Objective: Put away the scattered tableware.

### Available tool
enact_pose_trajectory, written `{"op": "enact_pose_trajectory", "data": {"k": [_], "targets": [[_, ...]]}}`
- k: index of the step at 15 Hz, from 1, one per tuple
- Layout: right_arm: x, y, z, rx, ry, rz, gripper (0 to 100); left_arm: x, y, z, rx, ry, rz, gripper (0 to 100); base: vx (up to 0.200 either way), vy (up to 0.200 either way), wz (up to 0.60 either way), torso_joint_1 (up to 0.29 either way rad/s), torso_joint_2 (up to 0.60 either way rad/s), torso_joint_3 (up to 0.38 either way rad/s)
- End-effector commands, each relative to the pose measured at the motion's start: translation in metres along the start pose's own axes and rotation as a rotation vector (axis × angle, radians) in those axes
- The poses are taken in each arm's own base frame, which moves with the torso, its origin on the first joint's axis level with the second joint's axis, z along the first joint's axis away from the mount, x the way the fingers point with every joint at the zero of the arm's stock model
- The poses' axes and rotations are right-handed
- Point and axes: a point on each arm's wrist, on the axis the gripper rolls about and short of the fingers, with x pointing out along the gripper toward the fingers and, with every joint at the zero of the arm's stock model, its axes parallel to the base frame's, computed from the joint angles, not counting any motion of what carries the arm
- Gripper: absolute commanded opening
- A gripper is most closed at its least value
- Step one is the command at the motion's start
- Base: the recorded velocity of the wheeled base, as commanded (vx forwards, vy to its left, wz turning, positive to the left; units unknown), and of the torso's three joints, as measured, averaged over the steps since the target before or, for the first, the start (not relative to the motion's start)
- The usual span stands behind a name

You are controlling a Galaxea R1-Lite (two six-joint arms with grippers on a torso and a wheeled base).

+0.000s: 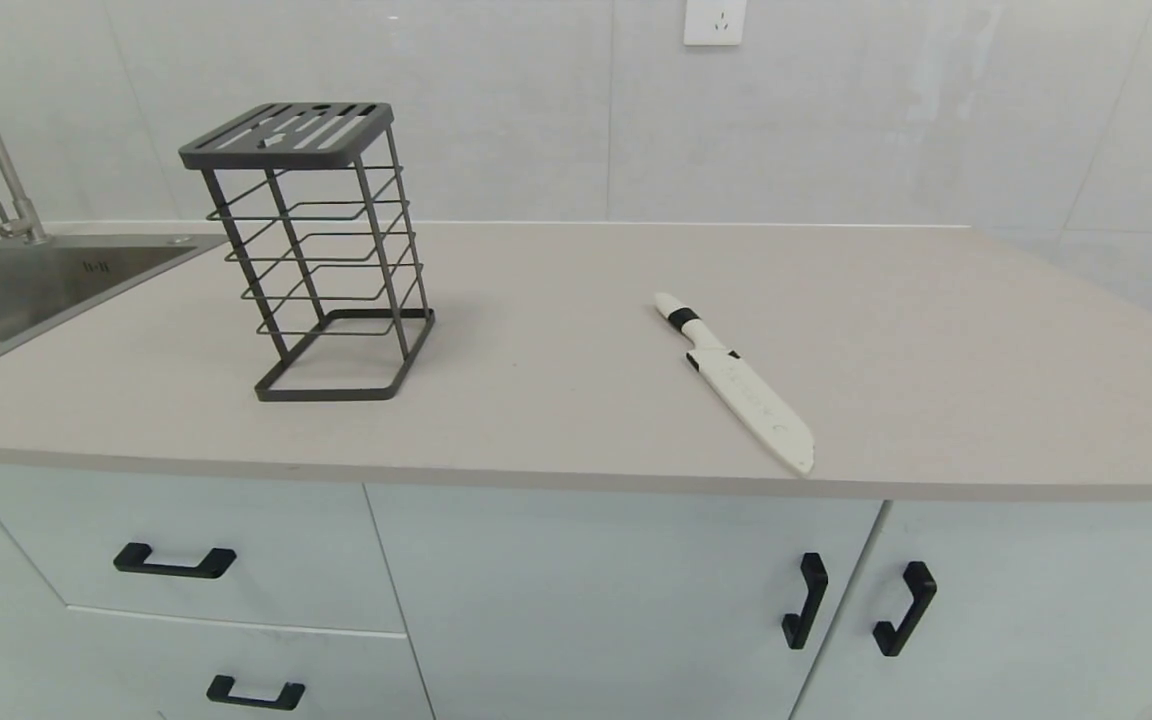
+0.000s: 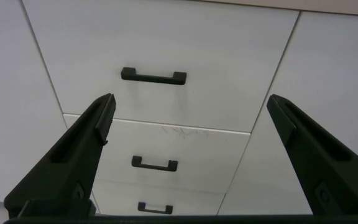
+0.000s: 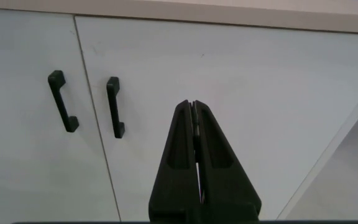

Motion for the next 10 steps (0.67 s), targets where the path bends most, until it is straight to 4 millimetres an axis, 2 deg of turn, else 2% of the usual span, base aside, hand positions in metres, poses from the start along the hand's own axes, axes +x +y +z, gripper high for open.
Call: {"op": "enact_pose_trajectory", "data": {"k": [1,10], "targets": [[0.0001,0.0,0.0001,0.001,0.001,0.0,0,0.0001,0.0,0.0,-0.001,0.001,0.001,100,0.0,0.0,0.0,0.0,0.0,0.0],[0.0001,-0.0001,0.0001,0.001,0.001,-0.001,0,0.0001,0.0,0.0002,-0.001,0.0,0.001,100,0.0,0.0,0.0,0.027,-0.23,-0.206]]}}
